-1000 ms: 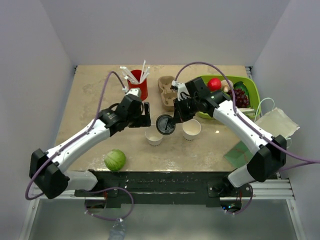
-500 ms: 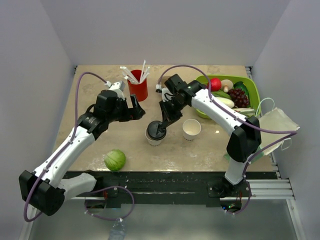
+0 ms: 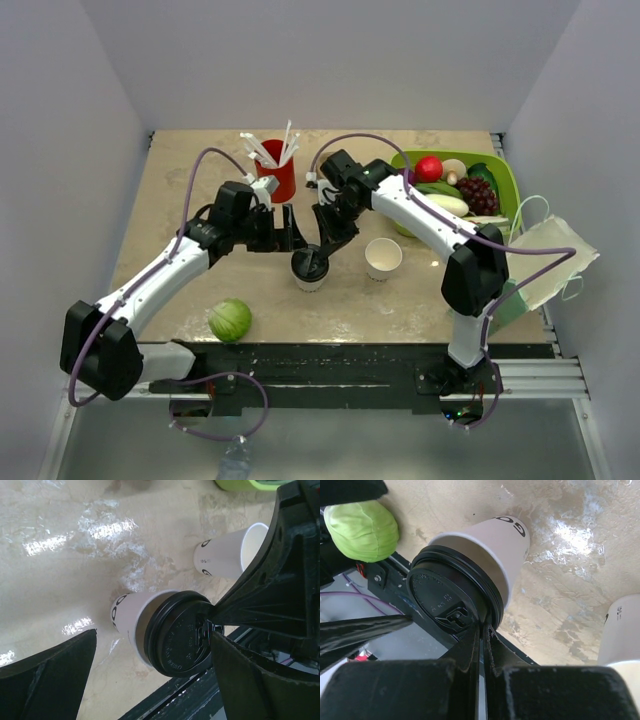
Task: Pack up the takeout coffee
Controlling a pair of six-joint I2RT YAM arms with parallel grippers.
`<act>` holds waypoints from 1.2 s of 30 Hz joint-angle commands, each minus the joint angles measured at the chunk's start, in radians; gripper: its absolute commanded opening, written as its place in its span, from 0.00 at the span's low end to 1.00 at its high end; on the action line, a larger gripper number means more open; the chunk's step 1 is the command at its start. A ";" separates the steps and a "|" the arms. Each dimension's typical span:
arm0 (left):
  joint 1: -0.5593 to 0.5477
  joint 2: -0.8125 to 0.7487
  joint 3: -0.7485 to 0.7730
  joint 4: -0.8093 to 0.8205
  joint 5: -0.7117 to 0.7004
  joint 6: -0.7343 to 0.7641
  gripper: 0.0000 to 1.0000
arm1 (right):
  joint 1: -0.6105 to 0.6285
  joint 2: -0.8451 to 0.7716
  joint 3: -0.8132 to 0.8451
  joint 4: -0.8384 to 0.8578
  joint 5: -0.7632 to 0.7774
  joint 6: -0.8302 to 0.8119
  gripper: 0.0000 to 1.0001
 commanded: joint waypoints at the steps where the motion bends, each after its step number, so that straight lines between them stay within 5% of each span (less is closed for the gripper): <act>1: 0.000 0.036 -0.011 0.031 0.076 0.032 0.99 | 0.002 0.009 0.043 0.020 -0.011 0.023 0.00; 36: 0.002 0.076 -0.083 0.051 0.120 0.026 0.90 | 0.002 0.035 -0.003 0.039 0.014 0.057 0.00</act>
